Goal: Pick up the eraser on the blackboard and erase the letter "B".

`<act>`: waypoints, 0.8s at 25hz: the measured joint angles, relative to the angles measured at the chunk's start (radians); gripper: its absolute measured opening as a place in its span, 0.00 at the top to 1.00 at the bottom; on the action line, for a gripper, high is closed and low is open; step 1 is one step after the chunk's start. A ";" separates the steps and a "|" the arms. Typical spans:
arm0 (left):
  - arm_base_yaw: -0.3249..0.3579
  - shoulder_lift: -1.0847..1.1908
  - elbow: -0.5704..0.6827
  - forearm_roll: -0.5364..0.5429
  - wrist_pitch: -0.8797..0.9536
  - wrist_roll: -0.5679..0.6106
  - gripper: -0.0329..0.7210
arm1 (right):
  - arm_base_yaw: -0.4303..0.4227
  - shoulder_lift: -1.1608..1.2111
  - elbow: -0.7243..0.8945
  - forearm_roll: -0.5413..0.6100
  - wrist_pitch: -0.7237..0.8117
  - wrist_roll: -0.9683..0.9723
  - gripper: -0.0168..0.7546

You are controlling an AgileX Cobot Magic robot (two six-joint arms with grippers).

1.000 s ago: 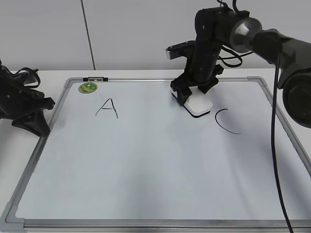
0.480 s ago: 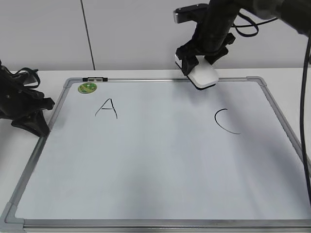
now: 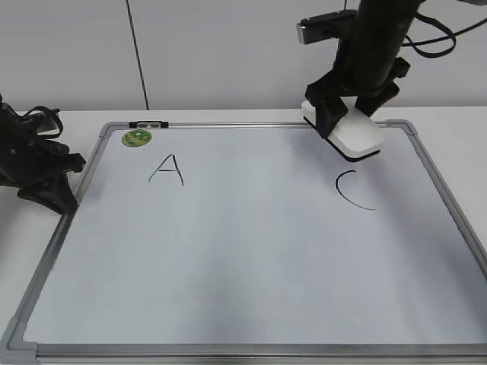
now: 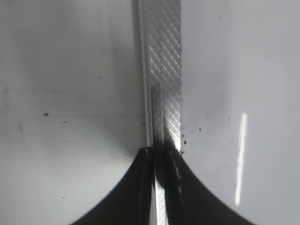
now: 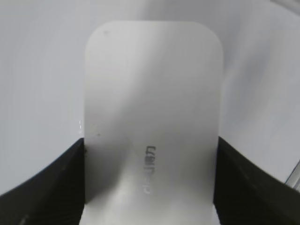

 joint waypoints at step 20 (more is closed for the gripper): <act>0.000 0.000 0.000 0.000 0.004 0.000 0.91 | -0.282 -0.243 0.618 0.039 -0.259 0.105 0.28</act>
